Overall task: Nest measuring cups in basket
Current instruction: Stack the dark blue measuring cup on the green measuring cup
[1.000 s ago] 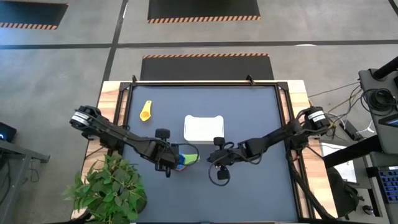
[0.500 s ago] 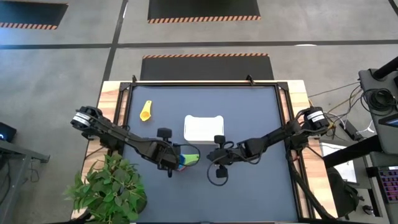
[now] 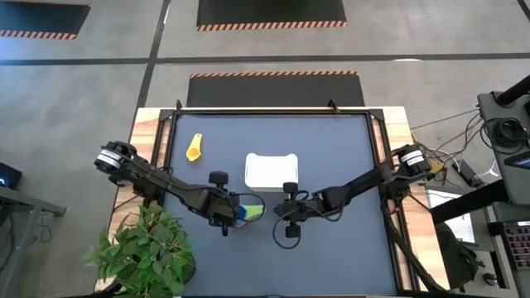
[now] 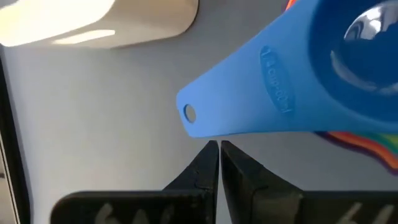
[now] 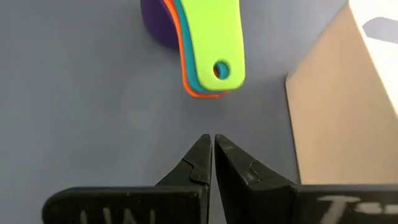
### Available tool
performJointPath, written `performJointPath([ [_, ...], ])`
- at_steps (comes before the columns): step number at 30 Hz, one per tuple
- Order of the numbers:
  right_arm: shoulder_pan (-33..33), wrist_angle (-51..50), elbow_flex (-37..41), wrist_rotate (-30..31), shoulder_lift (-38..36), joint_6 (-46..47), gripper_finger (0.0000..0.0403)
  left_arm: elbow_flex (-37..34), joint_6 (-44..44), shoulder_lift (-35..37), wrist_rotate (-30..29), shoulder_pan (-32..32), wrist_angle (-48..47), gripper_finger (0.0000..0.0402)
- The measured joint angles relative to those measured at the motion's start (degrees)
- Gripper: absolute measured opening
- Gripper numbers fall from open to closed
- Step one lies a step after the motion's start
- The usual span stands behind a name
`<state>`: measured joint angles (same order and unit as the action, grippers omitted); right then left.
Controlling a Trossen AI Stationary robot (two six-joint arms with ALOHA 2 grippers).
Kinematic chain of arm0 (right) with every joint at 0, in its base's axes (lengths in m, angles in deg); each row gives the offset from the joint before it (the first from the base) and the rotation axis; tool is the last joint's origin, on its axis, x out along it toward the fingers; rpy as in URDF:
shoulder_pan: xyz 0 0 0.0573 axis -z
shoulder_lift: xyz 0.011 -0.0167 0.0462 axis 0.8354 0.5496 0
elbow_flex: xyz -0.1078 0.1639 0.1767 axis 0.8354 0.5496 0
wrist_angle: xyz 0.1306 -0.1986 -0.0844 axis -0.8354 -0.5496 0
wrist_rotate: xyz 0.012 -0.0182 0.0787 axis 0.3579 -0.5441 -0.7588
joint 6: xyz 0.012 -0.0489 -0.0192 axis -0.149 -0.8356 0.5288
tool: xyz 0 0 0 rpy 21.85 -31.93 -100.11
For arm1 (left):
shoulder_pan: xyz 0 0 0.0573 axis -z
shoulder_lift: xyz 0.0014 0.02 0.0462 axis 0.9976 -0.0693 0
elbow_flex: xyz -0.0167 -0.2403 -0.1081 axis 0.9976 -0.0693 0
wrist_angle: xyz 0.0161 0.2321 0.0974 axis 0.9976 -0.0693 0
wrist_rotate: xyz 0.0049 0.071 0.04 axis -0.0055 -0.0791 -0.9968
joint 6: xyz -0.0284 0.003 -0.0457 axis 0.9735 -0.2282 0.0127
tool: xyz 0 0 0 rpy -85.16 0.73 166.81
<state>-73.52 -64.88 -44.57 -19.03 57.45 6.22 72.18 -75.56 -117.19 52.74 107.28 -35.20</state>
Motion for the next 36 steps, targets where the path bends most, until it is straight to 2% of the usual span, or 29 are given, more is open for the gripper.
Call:
performJointPath([
  [15, 1.15, 7.71, -0.02, 0.36, 3.75, -2.56, 0.0009, -0.15, -3.59, -0.07, -0.02, -0.11, 2.90, 0.0000],
  [36, 1.27, 9.68, 0.00, -0.10, 3.91, -2.93, 0.0009, -0.13, -13.34, -0.07, 0.00, -0.15, 10.41, 0.0000],
])
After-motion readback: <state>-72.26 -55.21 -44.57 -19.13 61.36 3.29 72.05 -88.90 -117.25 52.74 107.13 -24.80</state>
